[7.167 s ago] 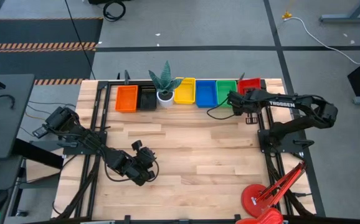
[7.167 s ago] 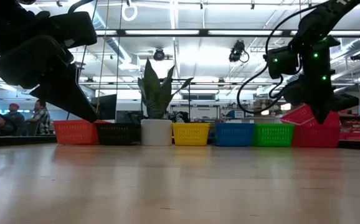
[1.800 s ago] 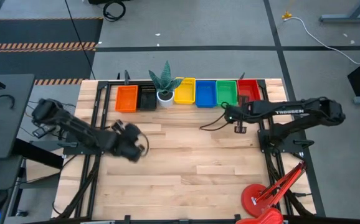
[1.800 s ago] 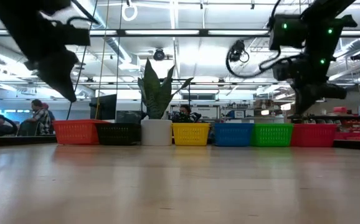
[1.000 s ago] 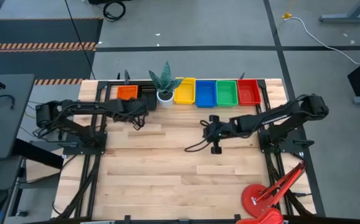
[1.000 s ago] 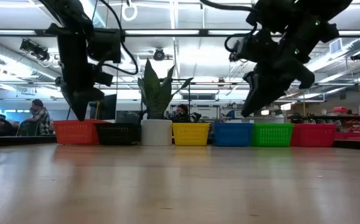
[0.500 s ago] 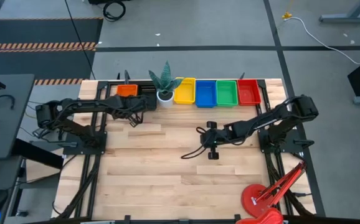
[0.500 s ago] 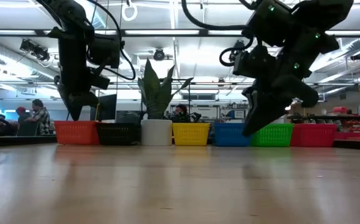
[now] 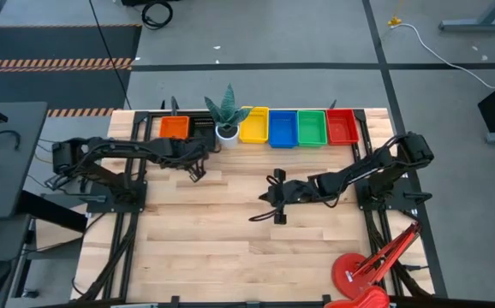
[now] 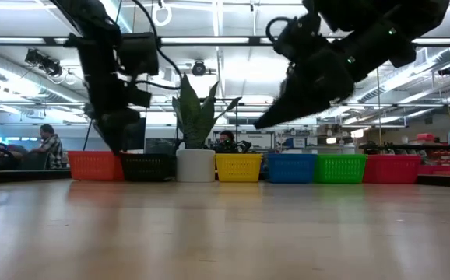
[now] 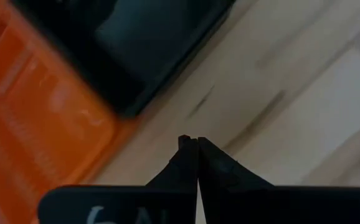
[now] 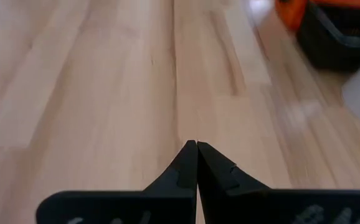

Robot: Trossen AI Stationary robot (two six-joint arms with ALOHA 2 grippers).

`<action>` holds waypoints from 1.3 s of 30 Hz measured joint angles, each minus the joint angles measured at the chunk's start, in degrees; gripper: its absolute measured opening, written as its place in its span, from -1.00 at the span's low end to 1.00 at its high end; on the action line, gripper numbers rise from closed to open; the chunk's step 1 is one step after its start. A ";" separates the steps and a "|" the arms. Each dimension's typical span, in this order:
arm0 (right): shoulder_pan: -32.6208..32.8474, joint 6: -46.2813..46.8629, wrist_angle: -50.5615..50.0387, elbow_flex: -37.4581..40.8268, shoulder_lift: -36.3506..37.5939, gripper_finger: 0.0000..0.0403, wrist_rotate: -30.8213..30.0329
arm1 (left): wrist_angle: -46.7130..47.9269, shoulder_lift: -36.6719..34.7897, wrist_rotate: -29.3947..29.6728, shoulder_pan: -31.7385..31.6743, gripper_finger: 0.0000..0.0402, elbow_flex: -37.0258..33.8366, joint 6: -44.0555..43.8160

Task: Stack baskets by color
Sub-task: Adjust the stacked black bins, then return to home position

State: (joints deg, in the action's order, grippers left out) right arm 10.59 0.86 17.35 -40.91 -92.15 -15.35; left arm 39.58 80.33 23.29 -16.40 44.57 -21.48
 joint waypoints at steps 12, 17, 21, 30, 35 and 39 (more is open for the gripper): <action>0.85 1.32 1.80 -0.01 -0.63 -0.97 -0.94 | -18.06 8.28 6.16 -3.34 -0.97 -0.01 10.54; 0.88 4.33 0.09 0.09 -0.62 -0.97 -4.11 | -15.64 7.27 6.31 -2.32 -0.96 0.97 10.85; 1.60 4.20 0.21 0.77 -0.59 -0.97 -3.97 | -11.39 4.70 6.33 1.54 -0.96 1.71 9.53; -1.74 7.99 19.57 17.41 3.39 -0.99 13.54 | -12.70 -5.52 7.97 17.16 -0.96 -2.79 1.72; -3.70 12.50 35.48 30.46 11.67 -0.99 13.19 | -25.78 -11.19 8.08 23.69 -0.96 -13.15 -2.99; -6.53 15.28 40.89 38.55 20.80 -0.99 12.45 | -37.75 -14.56 8.22 25.98 -0.96 -21.67 -5.87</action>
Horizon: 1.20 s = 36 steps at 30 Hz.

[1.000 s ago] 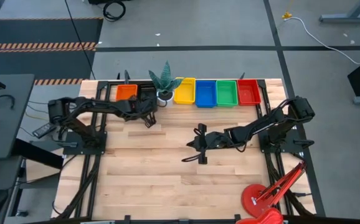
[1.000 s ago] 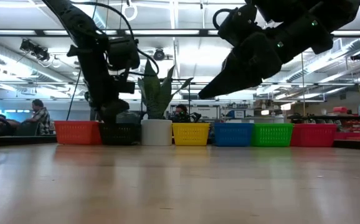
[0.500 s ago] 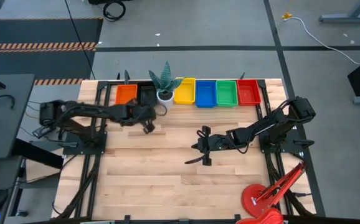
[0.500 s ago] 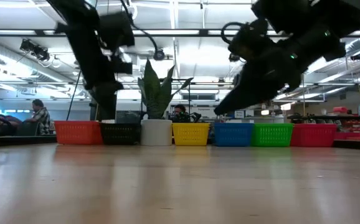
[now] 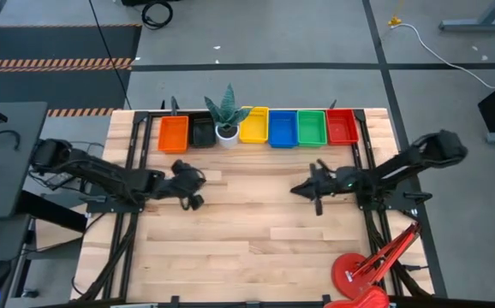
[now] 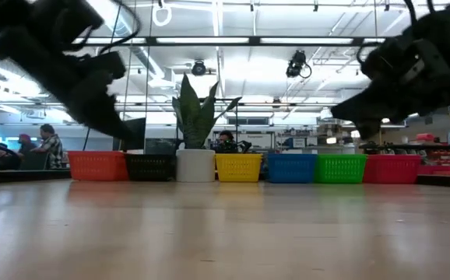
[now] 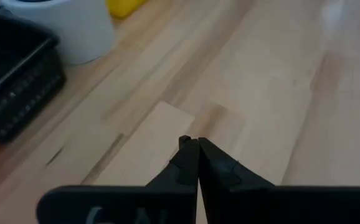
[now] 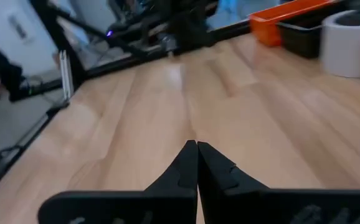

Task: Stack baskets by color
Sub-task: Return to home position

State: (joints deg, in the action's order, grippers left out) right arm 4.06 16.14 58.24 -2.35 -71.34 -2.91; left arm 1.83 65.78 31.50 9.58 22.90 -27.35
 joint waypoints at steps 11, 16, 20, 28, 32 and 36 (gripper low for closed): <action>-9.53 -2.32 -11.51 2.00 20.38 -0.99 18.67 | -11.18 -1.16 0.20 0.07 -0.93 -7.47 -2.02; -11.41 -3.59 -20.88 1.99 30.77 -0.99 19.03 | -11.06 -1.18 0.21 0.44 -0.93 -7.48 -2.03; -10.89 -4.49 -31.02 1.99 38.78 -1.00 18.22 | -11.07 -1.17 0.24 0.43 -0.96 -7.48 -2.08; -8.22 -8.20 -42.94 1.99 53.68 -1.00 11.20 | -11.21 -1.17 0.36 0.42 -0.91 -7.48 -2.33; -5.84 -9.93 -48.64 1.99 58.51 -1.00 8.53 | -11.22 -1.18 0.55 0.42 -0.92 -7.48 -2.45; -3.52 -11.60 -55.63 1.99 63.10 -1.00 -0.68 | -11.22 -1.16 0.64 0.40 -0.95 -7.48 -2.47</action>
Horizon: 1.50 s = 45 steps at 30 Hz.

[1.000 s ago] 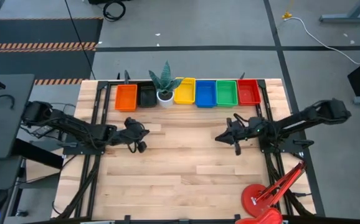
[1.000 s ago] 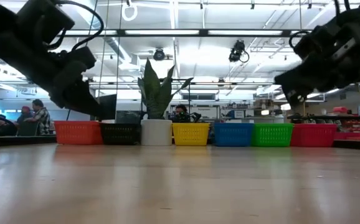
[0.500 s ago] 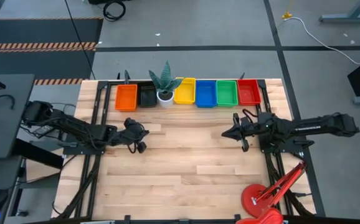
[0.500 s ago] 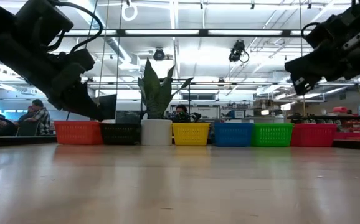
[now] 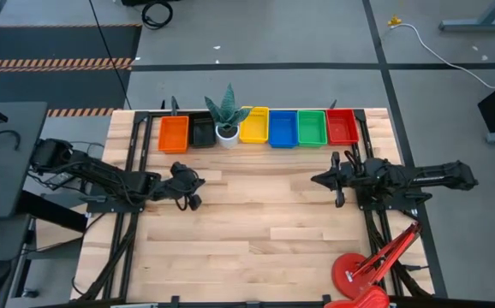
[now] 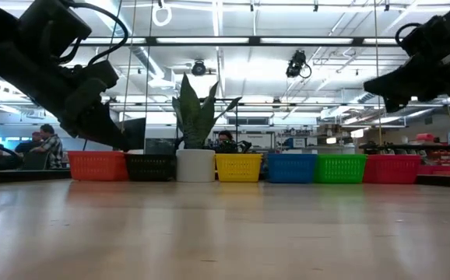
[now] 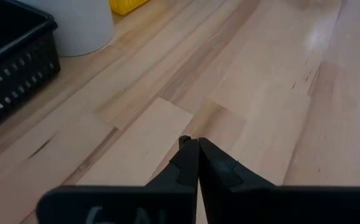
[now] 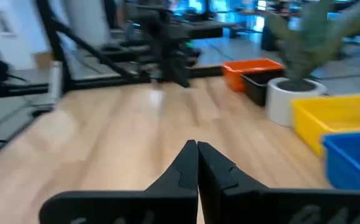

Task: Stack baskets by color
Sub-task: Return to home position

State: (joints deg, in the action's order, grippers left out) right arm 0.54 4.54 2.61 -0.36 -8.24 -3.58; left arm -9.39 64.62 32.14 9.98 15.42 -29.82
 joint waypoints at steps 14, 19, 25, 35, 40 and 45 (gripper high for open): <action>3.56 -0.28 -1.62 0.00 7.86 -1.00 2.16 | -4.33 -2.60 3.15 -0.18 -0.95 0.00 4.75; 3.54 0.24 -1.51 0.00 7.92 -0.99 1.87 | -3.03 -14.77 2.75 -1.65 -0.96 0.02 14.36; 3.54 0.41 -1.72 0.00 7.91 -0.99 3.15 | 11.05 -34.99 -1.24 -2.82 -0.97 0.00 17.47; 3.54 0.33 -1.76 0.00 7.88 -0.98 3.21 | 13.19 -64.63 -12.15 -4.37 -0.98 -9.21 24.75; 3.54 -1.48 -1.84 0.00 7.36 -0.98 3.42 | 10.27 -64.05 -14.71 -8.74 -0.98 -11.62 31.79; 3.54 -1.37 -1.79 0.00 6.98 -0.98 3.63 | 5.74 -64.39 -29.99 -16.61 -0.99 -14.97 30.42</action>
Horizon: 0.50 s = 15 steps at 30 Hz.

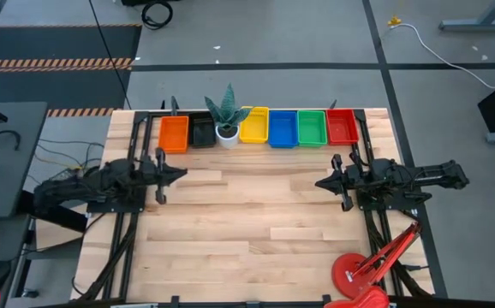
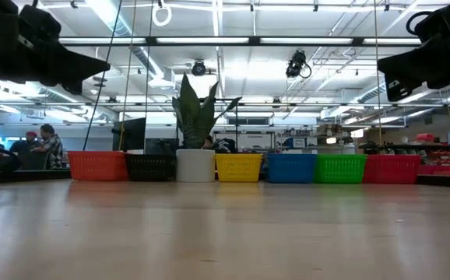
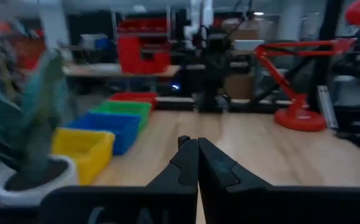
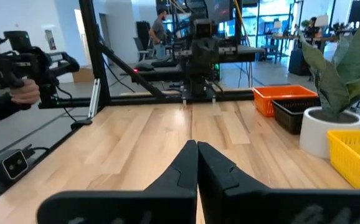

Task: Stack baskets by color
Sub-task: Return to home position

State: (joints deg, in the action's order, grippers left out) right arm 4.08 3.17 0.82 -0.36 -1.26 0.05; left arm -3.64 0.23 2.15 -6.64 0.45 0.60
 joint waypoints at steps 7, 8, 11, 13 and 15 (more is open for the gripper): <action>0.02 3.46 -0.04 0.00 -2.27 -0.98 0.06 | 1.25 0.19 -5.73 -6.23 -0.95 0.06 -2.89; 0.02 3.12 -0.07 0.00 -2.95 -0.98 0.06 | 1.22 0.18 -5.78 -6.33 -0.95 0.06 -2.64; 0.46 -1.61 0.01 0.00 -4.94 -0.98 -0.90 | 1.19 0.05 -5.88 -6.27 -0.95 0.06 -1.17; 0.42 -4.15 0.65 0.00 -5.07 -0.98 -4.16 | 1.27 0.09 -5.90 -6.27 -0.96 0.06 -1.11; 0.17 -5.24 1.09 0.00 -3.78 -0.99 -6.42 | 1.46 0.11 -5.89 -6.27 -0.96 0.06 -1.49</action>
State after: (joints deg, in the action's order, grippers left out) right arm 4.24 -2.07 1.91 -0.36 -5.04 -6.37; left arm -2.18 0.34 -3.74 -12.91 0.51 -0.89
